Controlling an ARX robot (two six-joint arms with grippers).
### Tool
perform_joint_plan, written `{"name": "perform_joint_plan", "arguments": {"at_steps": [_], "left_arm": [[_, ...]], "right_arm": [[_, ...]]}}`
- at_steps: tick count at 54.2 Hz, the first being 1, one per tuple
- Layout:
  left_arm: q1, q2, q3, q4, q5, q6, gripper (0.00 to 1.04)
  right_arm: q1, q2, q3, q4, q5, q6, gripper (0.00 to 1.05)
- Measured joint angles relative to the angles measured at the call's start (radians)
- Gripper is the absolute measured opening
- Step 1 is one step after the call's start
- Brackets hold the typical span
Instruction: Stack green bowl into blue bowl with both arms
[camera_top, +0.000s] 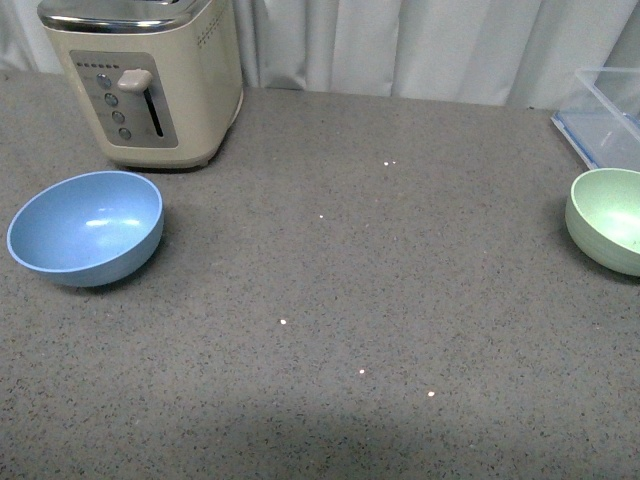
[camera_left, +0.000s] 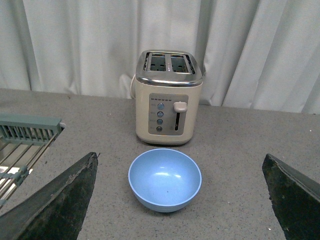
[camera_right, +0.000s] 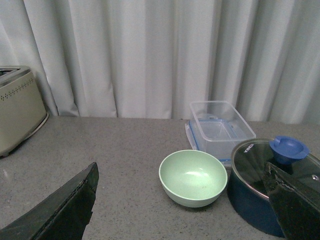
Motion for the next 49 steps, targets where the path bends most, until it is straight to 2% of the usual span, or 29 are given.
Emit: {"name": "perform_joint_plan", "arguments": {"at_steps": [49], "left_arm": [[0.0,0.0,0.0,0.0,0.0,0.0,0.98]], "right_arm": [[0.0,0.0,0.0,0.0,0.0,0.0,0.96]]}}
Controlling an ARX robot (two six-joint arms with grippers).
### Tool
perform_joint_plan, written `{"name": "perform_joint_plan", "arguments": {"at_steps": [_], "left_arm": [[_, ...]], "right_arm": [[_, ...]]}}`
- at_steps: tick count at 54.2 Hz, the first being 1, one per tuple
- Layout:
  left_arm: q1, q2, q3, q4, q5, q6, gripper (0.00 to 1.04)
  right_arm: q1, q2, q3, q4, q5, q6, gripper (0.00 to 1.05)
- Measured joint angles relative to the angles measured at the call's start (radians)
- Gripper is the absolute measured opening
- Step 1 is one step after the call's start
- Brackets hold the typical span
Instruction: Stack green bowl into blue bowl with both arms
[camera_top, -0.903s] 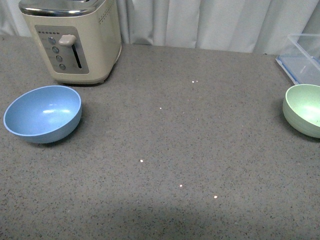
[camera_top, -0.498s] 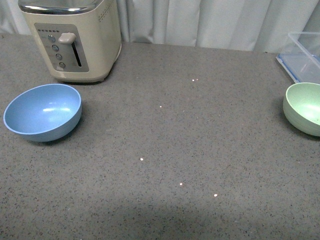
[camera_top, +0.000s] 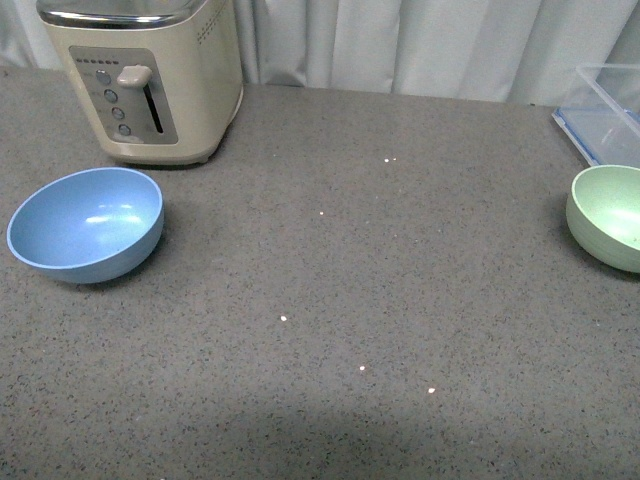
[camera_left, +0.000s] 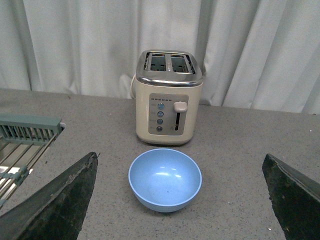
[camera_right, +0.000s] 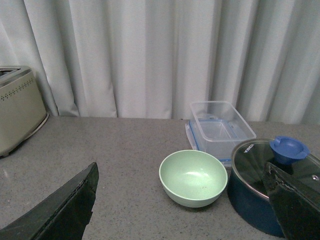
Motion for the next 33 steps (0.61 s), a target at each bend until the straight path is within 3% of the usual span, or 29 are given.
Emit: {"name": "perform_joint_plan", "arguments": {"at_steps": [33], "left_arm": [[0.0,0.0,0.0,0.0,0.0,0.0,0.98]], "right_arm": [[0.0,0.0,0.0,0.0,0.0,0.0,0.96]]}}
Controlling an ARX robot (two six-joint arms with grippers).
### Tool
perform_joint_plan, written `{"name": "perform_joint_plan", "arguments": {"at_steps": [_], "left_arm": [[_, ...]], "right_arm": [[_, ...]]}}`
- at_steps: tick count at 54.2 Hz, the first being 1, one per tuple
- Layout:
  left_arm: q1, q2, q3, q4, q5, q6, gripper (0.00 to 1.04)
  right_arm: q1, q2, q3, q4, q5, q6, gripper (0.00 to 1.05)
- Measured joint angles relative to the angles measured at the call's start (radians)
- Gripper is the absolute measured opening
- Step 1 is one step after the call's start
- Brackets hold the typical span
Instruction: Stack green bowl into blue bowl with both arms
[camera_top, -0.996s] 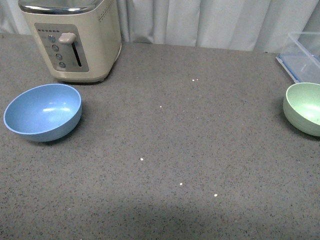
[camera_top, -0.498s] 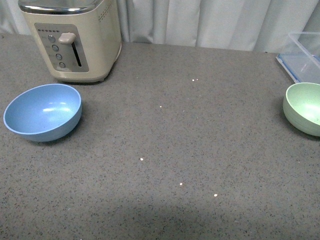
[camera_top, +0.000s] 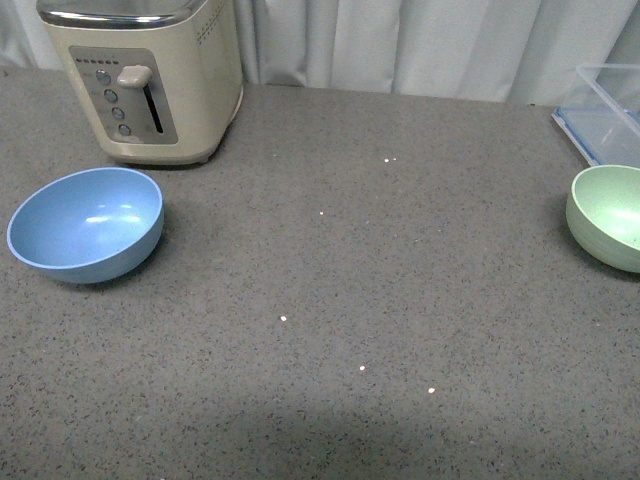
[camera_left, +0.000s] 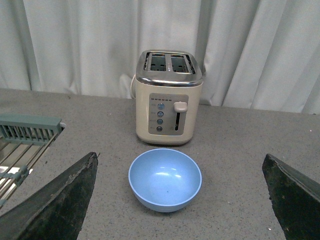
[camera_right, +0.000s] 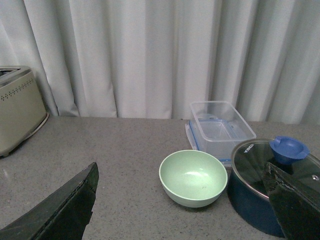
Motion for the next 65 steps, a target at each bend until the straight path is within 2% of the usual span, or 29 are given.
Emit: {"name": "perform_joint_plan", "arguments": {"at_steps": [65], "left_arm": [[0.0,0.0,0.0,0.0,0.0,0.0,0.98]], "right_arm": [[0.0,0.0,0.0,0.0,0.0,0.0,0.96]]}}
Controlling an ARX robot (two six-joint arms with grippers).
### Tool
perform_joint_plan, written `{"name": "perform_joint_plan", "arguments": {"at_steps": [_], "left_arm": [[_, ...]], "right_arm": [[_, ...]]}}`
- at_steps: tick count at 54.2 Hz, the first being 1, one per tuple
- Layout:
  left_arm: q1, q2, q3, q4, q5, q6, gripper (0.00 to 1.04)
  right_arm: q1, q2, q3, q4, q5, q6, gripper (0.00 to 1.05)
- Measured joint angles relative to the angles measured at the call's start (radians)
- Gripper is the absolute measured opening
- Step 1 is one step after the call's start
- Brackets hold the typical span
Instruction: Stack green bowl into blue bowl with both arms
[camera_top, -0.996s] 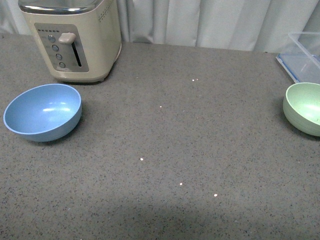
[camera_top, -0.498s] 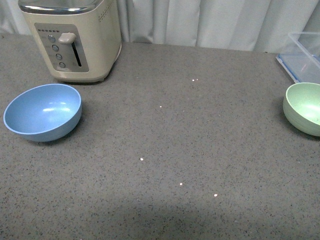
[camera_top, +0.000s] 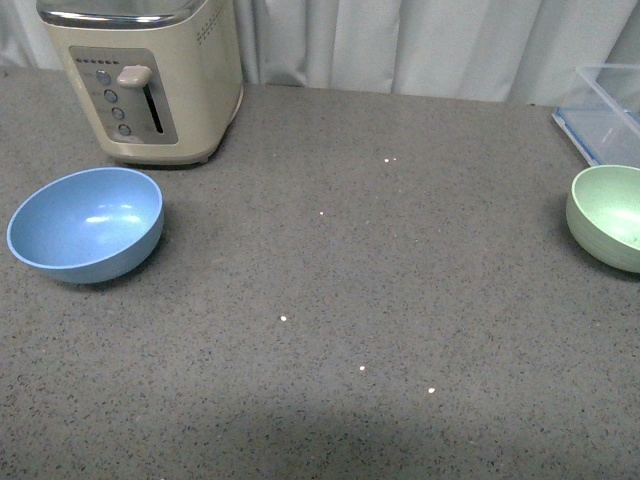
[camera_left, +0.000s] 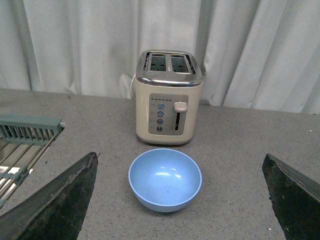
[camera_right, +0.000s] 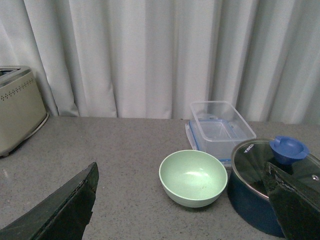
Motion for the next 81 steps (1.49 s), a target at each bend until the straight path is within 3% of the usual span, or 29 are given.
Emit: {"name": "perform_joint_plan", "arguments": {"at_steps": [18,22,26,35,42,58,81], "left_arm": [[0.0,0.0,0.0,0.0,0.0,0.0,0.98],[-0.02,0.027,0.006,-0.034,-0.09,-0.024,0.98],[-0.02,0.144,0.005,-0.001,-0.169,-0.079,0.98],[-0.026,0.584,0.037,0.311,-0.267,-0.181,0.98],[-0.046,0.949,0.154,0.457,-0.288,-0.254,0.98],[-0.088,1.669,0.483,0.463,-0.305,-0.412,0.98],[-0.028,1.965,0.77,0.388,-0.342,-0.446,0.98]], "right_arm": [[0.0,0.0,0.0,0.0,0.0,0.0,0.96],[0.0,0.0,0.0,0.0,0.0,0.0,0.96],[0.0,0.0,0.0,0.0,0.002,0.0,0.96],[0.0,0.0,0.0,0.0,0.0,0.0,0.96],[0.0,0.0,0.0,0.0,0.0,0.0,0.96],[0.0,0.0,0.0,0.0,0.0,0.0,0.96],[0.0,0.0,0.0,0.0,0.0,0.0,0.96]]}}
